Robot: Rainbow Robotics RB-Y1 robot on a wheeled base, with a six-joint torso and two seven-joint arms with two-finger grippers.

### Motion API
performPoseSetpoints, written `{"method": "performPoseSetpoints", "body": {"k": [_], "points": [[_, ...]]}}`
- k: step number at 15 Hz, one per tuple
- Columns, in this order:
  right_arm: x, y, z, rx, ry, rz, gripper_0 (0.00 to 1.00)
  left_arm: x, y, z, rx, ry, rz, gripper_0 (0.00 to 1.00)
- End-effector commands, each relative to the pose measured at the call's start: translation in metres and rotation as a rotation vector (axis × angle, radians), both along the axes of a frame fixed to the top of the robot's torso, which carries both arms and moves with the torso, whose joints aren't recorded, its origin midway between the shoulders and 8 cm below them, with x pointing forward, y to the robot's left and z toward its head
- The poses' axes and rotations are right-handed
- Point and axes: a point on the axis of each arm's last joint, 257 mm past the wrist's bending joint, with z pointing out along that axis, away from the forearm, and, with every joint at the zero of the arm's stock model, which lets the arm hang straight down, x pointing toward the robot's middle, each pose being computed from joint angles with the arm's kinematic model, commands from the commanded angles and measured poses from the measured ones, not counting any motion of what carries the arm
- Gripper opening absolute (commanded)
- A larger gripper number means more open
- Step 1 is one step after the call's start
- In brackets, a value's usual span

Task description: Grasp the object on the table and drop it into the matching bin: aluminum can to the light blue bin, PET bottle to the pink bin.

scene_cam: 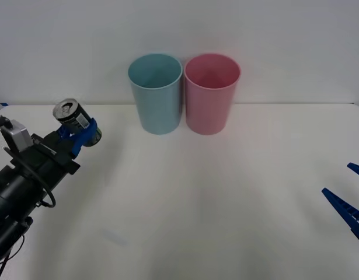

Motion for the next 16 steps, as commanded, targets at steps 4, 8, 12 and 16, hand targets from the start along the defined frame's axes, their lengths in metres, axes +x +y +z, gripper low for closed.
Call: {"method": "performPoseSetpoints", "body": {"k": [4, 8, 12, 16], "points": [[0.0, 0.0, 0.0, 0.0, 0.0, 0.0, 1.0, 0.038, -0.006, 0.056, -0.019, -0.023, 0.01, 0.0], [0.0, 0.0, 0.0, 0.0, 0.0, 0.0, 1.0, 0.071, -0.016, 0.083, -0.019, -0.023, 0.007, 0.0], [0.0, 0.0, 0.0, 0.0, 0.0, 0.0, 1.0, 0.119, -0.027, 0.093, -0.01, -0.011, 0.004, 0.0], [0.0, 0.0, 0.0, 0.0, 0.0, 0.0, 1.0, 0.163, -0.048, 0.093, 0.016, 0.03, -0.012, 0.0]]}}
